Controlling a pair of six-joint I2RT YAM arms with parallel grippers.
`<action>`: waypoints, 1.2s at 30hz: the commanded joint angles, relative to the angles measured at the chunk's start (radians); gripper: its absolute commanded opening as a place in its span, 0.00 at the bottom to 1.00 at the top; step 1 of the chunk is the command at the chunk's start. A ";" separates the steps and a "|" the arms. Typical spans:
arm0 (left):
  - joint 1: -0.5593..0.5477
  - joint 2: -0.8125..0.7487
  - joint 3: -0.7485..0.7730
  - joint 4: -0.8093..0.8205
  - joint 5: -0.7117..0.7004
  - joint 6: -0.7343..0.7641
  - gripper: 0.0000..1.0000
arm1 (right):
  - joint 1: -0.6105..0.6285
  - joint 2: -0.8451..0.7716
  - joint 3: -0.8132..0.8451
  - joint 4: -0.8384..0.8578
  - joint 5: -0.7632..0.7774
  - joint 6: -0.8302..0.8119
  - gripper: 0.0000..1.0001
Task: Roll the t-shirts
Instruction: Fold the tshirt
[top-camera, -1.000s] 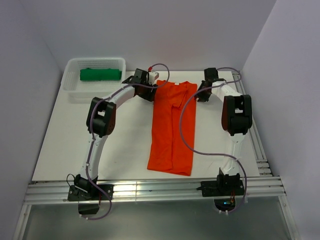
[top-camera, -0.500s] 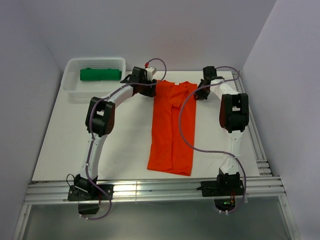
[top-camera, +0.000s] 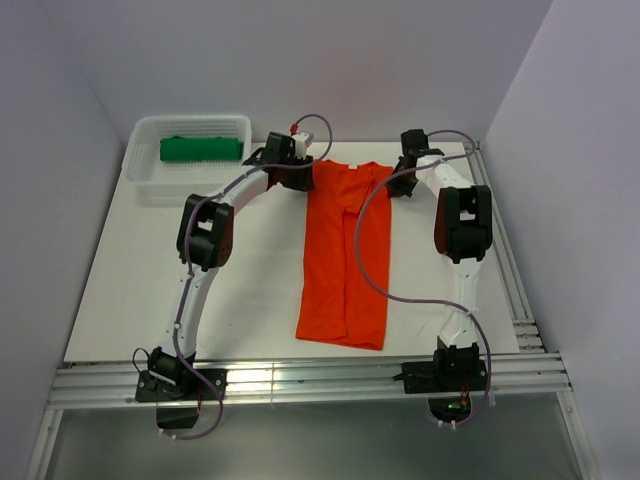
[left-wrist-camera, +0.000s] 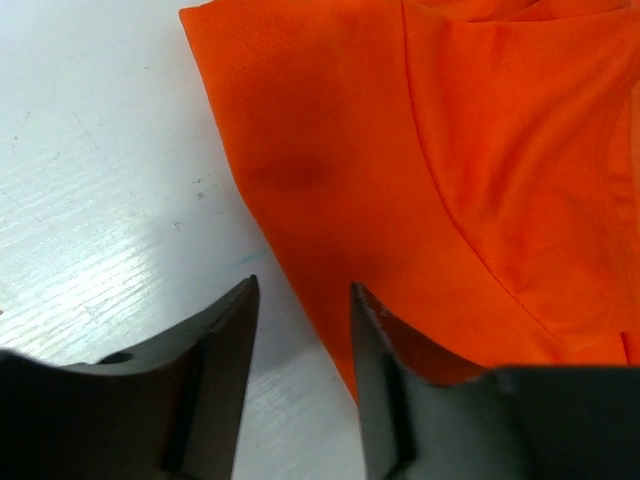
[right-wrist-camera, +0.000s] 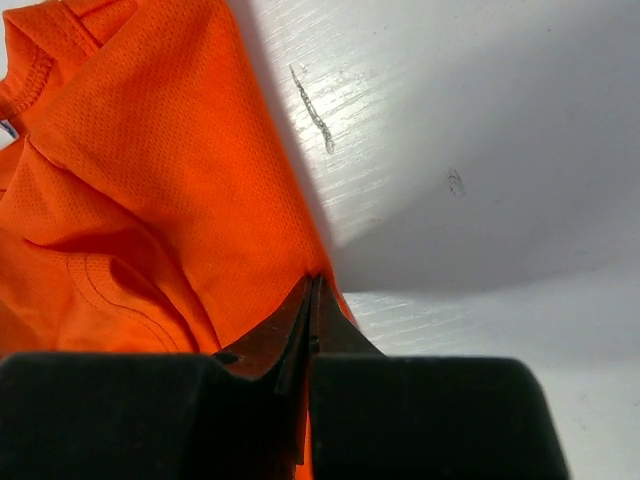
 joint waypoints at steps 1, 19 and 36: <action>-0.002 0.024 0.055 -0.013 -0.006 -0.033 0.45 | 0.029 0.022 0.061 -0.036 0.050 0.006 0.00; 0.027 0.050 0.083 -0.003 -0.095 -0.064 0.08 | 0.089 0.081 0.170 -0.055 0.044 0.063 0.00; 0.081 -0.063 0.030 0.058 -0.099 0.026 0.53 | 0.106 0.077 0.339 0.002 -0.051 0.065 0.42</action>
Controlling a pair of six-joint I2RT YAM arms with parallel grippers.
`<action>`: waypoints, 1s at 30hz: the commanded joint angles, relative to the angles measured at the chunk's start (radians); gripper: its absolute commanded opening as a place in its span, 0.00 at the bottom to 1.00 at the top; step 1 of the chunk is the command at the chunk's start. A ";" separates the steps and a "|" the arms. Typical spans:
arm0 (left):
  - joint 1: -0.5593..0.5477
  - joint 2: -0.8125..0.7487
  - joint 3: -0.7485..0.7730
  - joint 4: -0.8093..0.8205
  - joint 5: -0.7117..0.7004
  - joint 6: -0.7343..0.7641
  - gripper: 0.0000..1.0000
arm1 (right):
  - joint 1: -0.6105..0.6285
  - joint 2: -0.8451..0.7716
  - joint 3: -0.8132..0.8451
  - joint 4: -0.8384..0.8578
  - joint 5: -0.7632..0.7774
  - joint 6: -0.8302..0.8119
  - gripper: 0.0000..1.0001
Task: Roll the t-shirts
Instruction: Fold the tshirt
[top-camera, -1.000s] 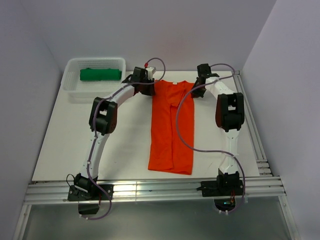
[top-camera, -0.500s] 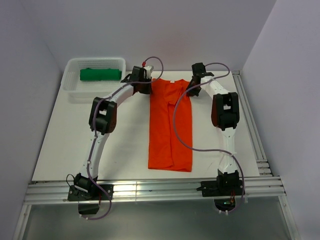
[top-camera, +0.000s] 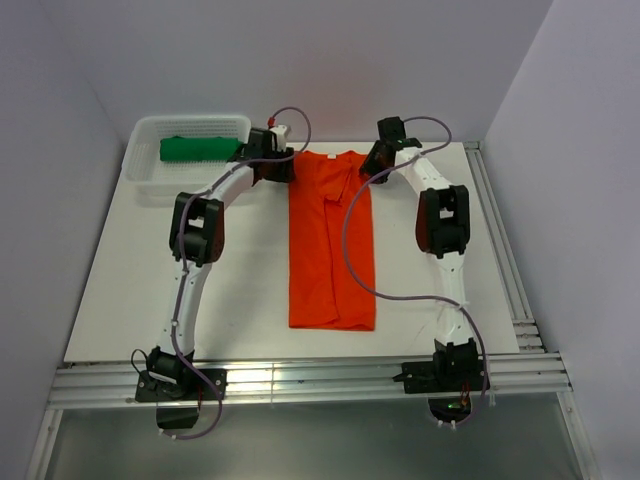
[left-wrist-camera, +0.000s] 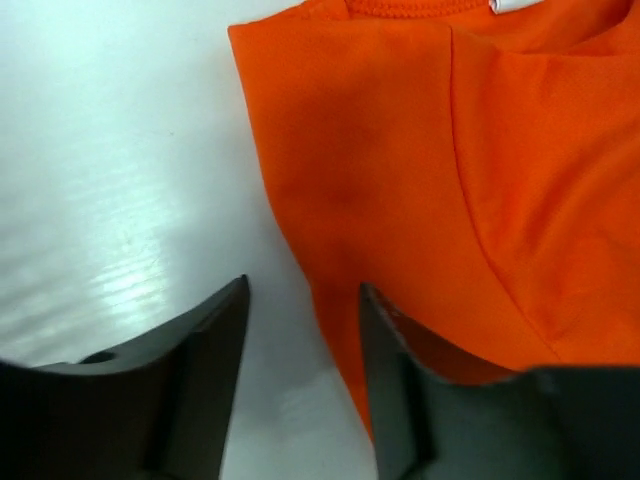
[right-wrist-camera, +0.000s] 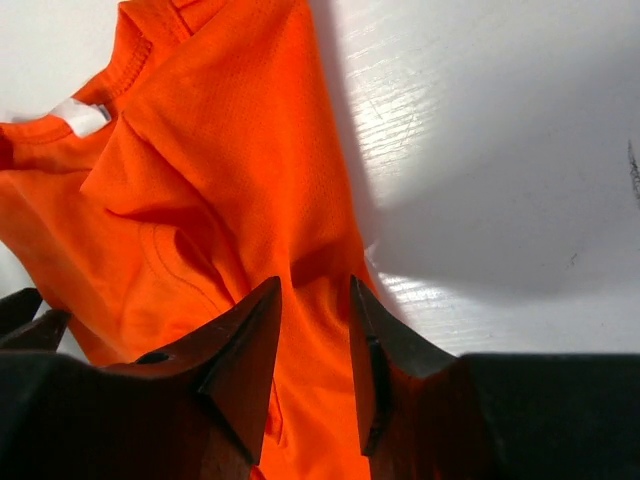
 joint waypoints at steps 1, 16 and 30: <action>-0.008 -0.163 -0.111 0.079 -0.008 0.045 0.56 | 0.004 -0.144 -0.026 0.057 -0.002 -0.032 0.43; -0.054 -1.031 -0.982 0.049 0.235 0.324 0.65 | 0.148 -1.103 -1.084 0.203 0.066 -0.135 0.37; -0.242 -1.584 -1.410 -0.201 0.250 0.579 0.69 | 0.458 -1.646 -1.599 0.005 0.126 0.138 0.36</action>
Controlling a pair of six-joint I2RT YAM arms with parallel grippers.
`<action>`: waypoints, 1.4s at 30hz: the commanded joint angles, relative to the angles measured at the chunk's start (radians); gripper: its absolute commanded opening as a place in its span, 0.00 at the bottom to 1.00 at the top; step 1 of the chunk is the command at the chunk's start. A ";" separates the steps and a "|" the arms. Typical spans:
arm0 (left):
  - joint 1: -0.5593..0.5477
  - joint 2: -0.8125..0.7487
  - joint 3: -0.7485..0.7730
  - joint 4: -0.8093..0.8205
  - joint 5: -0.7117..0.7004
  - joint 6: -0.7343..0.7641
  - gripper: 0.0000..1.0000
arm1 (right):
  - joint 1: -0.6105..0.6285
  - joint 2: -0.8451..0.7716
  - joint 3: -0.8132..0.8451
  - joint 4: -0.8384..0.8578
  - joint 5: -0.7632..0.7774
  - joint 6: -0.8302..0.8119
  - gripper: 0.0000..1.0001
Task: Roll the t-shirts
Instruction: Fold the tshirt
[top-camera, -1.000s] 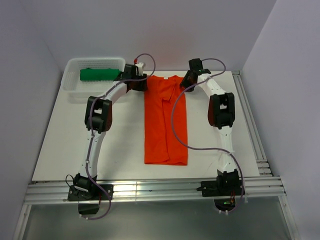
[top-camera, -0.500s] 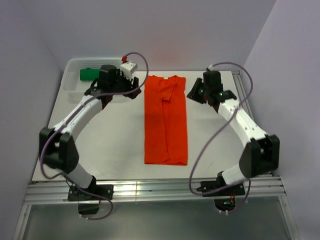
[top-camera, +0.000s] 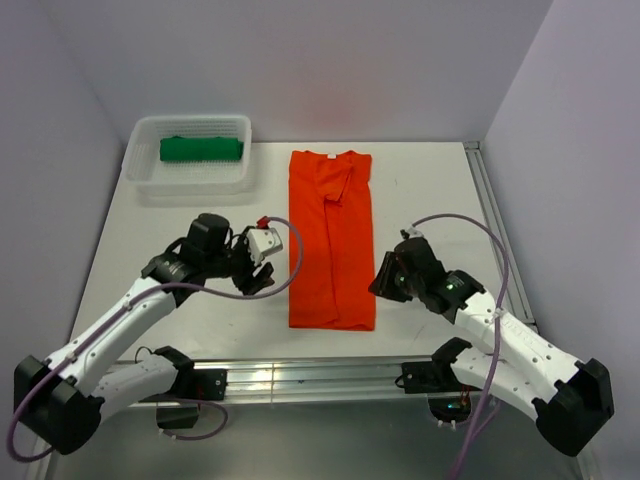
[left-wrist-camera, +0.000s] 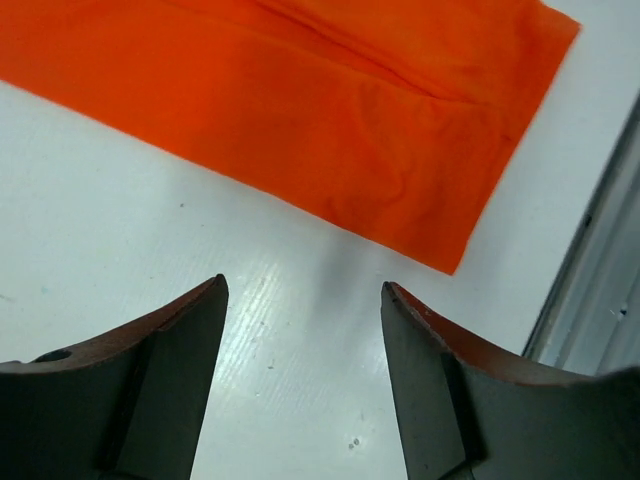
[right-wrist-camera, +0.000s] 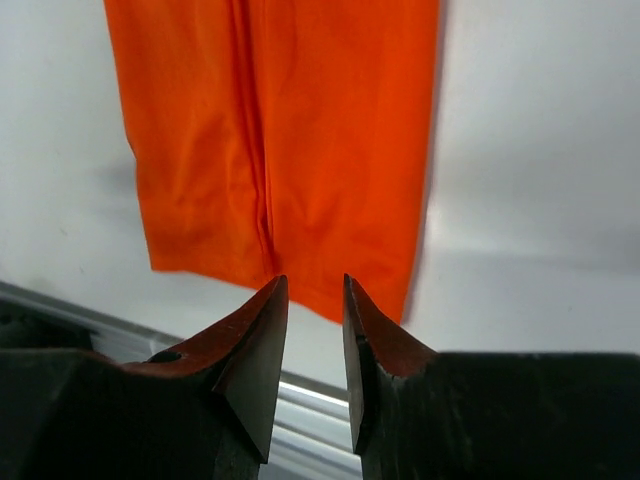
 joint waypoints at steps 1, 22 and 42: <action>-0.057 -0.074 -0.056 -0.019 0.023 0.035 0.69 | 0.091 -0.042 -0.069 -0.054 0.049 0.108 0.36; -0.445 -0.014 -0.275 0.347 -0.349 0.066 0.67 | 0.356 0.036 -0.178 -0.031 0.178 0.369 0.50; -0.556 -0.094 -0.537 0.663 -0.380 0.287 0.70 | 0.093 -0.093 -0.341 0.169 -0.134 0.268 0.48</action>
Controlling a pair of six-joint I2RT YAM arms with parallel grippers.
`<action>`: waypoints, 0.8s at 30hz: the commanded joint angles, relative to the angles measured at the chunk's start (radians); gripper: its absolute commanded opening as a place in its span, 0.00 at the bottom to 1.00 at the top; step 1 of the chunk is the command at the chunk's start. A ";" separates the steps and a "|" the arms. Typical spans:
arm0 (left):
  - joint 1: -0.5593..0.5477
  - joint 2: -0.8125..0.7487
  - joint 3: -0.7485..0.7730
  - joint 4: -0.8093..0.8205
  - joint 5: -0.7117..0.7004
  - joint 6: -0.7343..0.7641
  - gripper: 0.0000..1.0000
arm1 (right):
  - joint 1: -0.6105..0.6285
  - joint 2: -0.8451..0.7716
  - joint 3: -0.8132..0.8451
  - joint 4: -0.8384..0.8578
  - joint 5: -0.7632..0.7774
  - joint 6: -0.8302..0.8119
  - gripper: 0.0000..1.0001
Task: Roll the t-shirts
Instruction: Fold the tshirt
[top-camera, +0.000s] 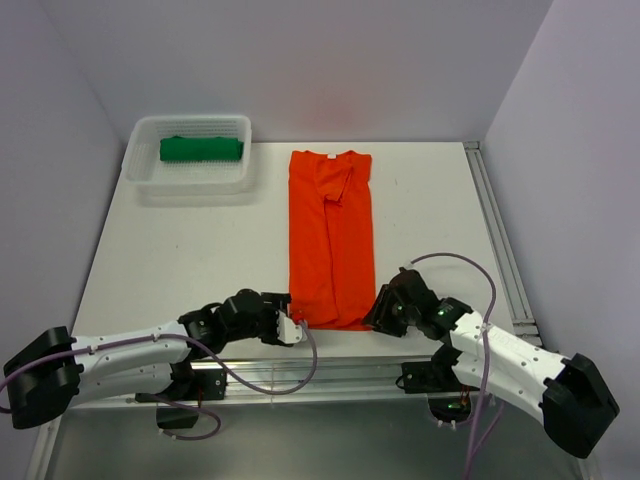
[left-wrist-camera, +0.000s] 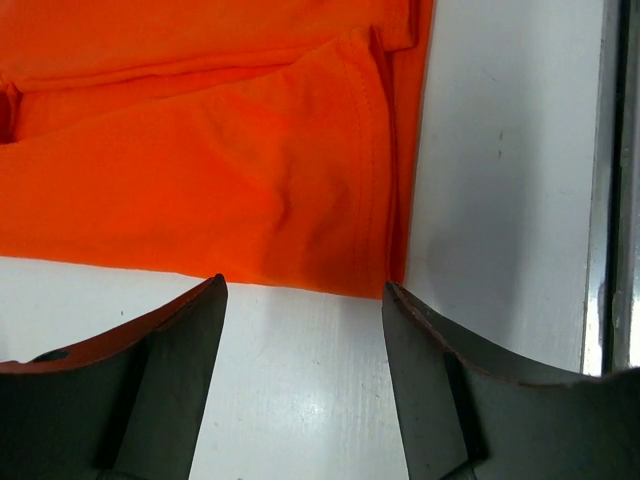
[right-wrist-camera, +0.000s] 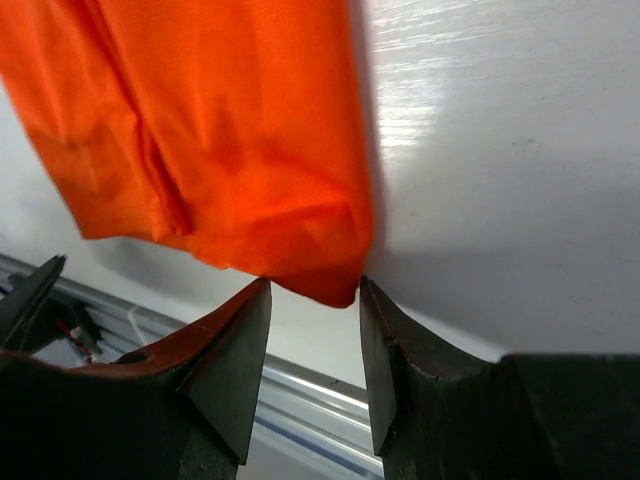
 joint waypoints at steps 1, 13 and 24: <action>-0.019 -0.015 -0.017 0.057 -0.005 0.065 0.70 | -0.008 -0.078 0.009 -0.027 -0.022 -0.017 0.48; -0.036 -0.030 -0.036 0.054 -0.031 0.122 0.70 | -0.048 -0.184 0.031 -0.179 -0.017 -0.053 0.55; -0.078 -0.007 -0.056 0.063 -0.049 0.167 0.71 | -0.132 -0.040 -0.003 -0.016 -0.104 -0.063 0.50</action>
